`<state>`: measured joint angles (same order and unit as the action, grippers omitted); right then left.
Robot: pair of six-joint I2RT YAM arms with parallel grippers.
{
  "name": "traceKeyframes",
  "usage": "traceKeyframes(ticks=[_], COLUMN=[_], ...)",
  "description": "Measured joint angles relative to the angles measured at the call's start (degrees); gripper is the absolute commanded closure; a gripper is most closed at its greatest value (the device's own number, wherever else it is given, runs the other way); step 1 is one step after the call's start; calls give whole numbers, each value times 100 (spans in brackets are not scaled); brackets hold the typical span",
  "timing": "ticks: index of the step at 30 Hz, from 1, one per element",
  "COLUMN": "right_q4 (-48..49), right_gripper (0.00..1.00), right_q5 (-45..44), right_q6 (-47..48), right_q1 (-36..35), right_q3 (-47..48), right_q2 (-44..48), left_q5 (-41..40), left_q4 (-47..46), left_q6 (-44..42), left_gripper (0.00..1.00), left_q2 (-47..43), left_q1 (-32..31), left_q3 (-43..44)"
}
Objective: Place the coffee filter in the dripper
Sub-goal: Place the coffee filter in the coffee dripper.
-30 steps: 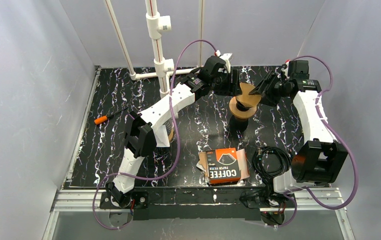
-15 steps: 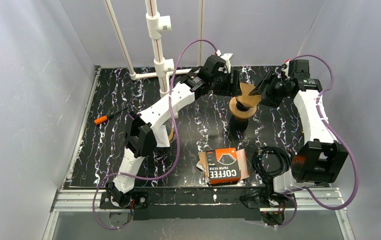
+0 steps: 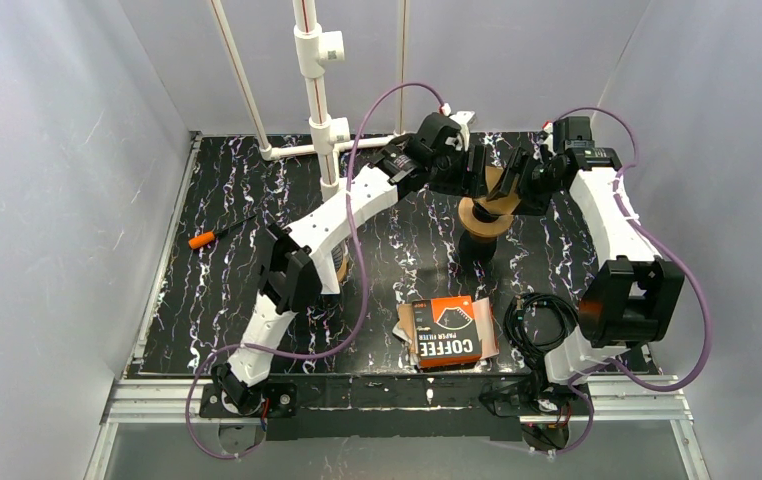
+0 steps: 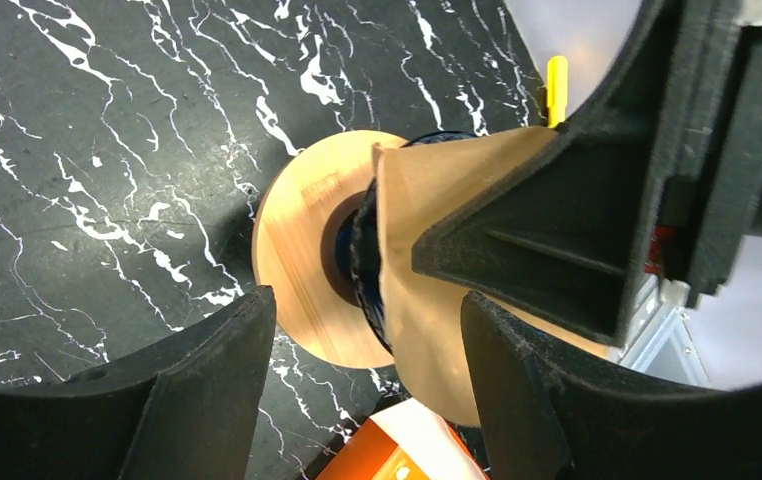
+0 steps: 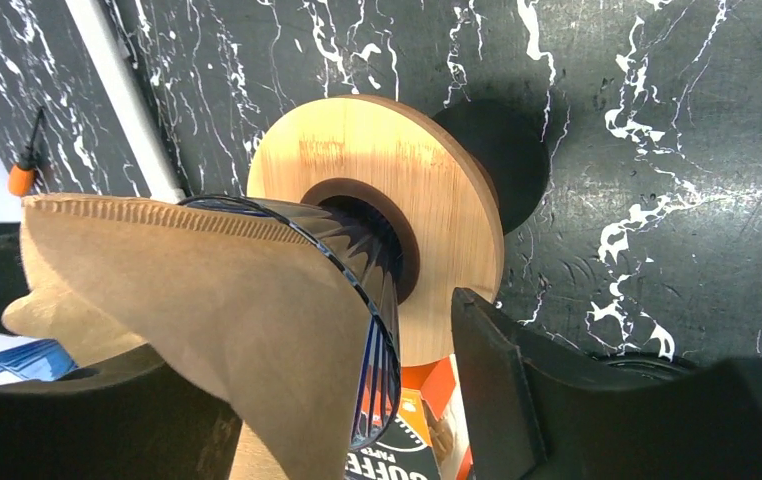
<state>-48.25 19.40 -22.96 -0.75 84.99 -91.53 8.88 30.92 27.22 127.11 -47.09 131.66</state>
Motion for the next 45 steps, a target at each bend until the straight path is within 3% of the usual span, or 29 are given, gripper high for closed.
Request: traceKeyframes(ticks=[4,8,14,23,29,38,45], right_q4=[-9,-4,2,-13,-79,-131,-4], right_gripper=[45,51,69,77,73,43,37], right_q5=[-57,-66,-129,-299,-459,-538,-221], right_q6=[94,111,133,229,280,435,446], right_q1=[-83,-116,-116,-125,-153,-136,-118], right_q3=[0,0,-13,-76,-76,-76,-76], right_q2=[-61,-68,-68,-66,-66,-66,-35], left_q5=[-33,-76,-256,-439,-450,-461,-461], left_q4=[15,114,131,-2,-63,-33,-39], left_q6=[-20,-20,-98,-129,-127,-129,-125], left_gripper=[40,43,46,47,46,44,41], left_q2=[219,365,367,361,358,354,352], left_q1=[-13,-13,-28,-42,-48,-50,-48], left_q3=[28,26,-7,-90,-87,-90,-98])
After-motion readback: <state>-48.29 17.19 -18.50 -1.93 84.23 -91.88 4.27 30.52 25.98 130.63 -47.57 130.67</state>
